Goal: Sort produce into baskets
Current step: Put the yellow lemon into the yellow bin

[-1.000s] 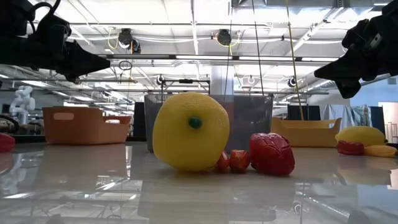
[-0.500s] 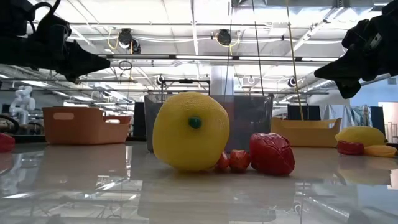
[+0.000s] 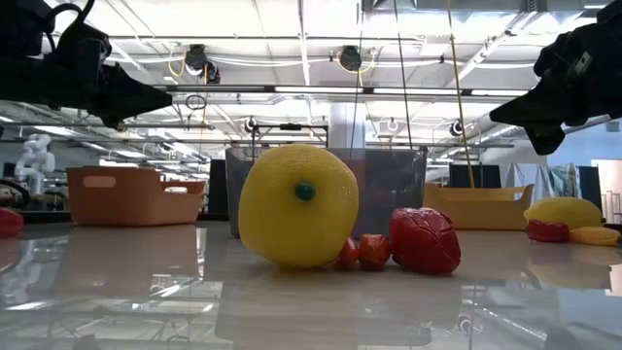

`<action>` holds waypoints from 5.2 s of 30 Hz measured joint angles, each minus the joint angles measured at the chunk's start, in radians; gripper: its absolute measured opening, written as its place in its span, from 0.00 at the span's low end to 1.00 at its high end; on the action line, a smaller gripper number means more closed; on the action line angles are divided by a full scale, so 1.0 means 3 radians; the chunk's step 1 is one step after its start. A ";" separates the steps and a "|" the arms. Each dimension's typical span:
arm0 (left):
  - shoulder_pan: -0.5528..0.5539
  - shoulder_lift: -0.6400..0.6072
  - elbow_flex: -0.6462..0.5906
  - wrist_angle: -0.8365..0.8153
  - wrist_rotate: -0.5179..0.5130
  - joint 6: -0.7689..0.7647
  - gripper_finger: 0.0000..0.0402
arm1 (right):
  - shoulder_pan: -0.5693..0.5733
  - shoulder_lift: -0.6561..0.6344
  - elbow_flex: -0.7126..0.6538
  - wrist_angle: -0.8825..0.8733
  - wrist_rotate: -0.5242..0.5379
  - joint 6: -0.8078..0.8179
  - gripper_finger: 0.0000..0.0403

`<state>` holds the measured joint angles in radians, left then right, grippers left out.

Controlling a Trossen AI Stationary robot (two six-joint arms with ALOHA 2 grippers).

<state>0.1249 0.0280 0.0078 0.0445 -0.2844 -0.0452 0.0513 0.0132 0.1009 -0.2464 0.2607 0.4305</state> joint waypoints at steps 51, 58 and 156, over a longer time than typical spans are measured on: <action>-0.0002 0.2392 0.2489 -0.0640 0.0543 0.0147 0.16 | 0.0000 0.2929 0.2757 -0.1870 -0.0334 0.0258 0.00; -0.0004 0.3081 0.3324 -0.1270 0.0546 0.0183 0.16 | 0.0000 0.3662 0.3502 -0.2877 -0.0355 0.0858 0.00; 0.0230 0.3877 0.3466 -0.1503 0.0425 -0.1375 0.59 | -0.0164 0.3845 0.1526 -0.1979 -0.0670 0.2443 0.83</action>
<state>0.1940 1.1912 1.0477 -0.4065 -0.1570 -0.4576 0.0021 1.1667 0.5588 -0.8401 0.0597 1.1633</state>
